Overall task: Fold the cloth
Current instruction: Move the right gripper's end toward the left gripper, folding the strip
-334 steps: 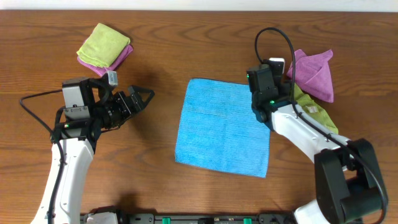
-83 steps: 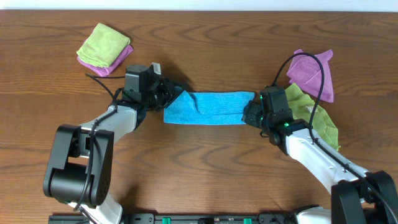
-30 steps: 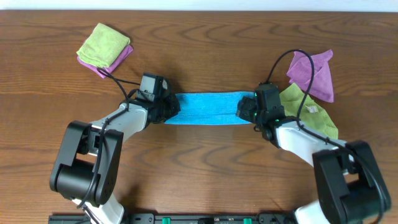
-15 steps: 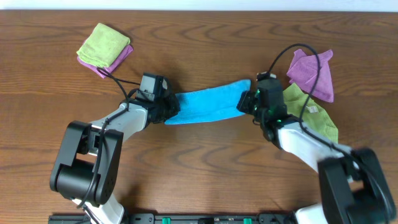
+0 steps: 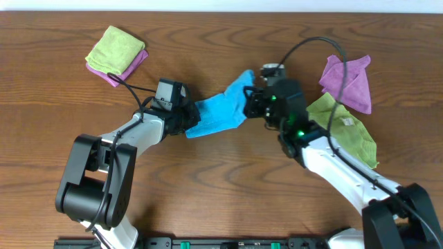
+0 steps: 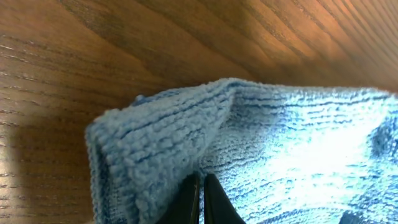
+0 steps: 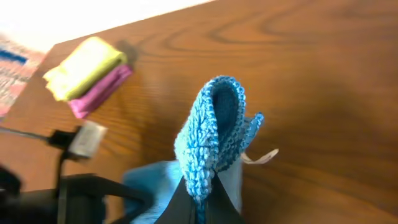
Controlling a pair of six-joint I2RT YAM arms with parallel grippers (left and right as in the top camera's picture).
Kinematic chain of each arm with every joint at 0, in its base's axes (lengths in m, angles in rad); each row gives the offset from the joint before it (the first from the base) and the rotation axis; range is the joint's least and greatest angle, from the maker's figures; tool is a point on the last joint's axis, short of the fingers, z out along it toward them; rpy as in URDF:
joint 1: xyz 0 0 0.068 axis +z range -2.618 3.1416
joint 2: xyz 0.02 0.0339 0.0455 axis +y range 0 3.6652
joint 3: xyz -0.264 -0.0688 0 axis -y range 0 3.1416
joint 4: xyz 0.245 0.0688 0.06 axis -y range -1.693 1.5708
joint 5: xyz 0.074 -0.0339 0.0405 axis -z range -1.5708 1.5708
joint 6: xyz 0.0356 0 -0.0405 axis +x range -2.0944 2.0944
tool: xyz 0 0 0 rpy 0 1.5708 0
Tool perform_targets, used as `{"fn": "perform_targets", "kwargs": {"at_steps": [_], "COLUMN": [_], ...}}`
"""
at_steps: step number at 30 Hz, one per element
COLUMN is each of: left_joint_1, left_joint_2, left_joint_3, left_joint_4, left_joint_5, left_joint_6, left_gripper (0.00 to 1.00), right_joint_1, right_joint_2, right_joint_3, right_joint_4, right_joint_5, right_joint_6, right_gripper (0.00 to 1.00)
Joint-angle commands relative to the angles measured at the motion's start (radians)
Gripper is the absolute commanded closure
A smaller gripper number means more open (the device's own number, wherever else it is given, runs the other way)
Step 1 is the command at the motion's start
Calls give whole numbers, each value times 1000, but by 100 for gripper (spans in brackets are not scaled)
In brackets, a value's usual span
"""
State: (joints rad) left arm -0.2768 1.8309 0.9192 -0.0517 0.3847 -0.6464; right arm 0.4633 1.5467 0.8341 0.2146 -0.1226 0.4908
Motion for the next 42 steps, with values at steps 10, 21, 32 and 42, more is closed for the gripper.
{"fn": "perform_targets", "kwargs": {"at_steps": [10, 21, 32, 42], "left_joint_1": [2, 118, 211, 212], "left_joint_2": [5, -196, -342, -342], "left_joint_3": [35, 38, 38, 38], "left_joint_4": [-4, -108, -139, -156], "left_joint_5": [1, -10, -29, -29], "left_joint_6": [12, 27, 26, 26], "left_gripper": [94, 94, 94, 94], "right_joint_1": [159, 237, 249, 311], "right_joint_2": [229, 290, 371, 370], "right_joint_3": [159, 179, 180, 180], "right_joint_4": [-2, -5, 13, 84], "right_joint_5": [20, 22, -2, -160], "right_joint_6": [-48, -64, -97, -159], "right_gripper": [99, 99, 93, 31]}}
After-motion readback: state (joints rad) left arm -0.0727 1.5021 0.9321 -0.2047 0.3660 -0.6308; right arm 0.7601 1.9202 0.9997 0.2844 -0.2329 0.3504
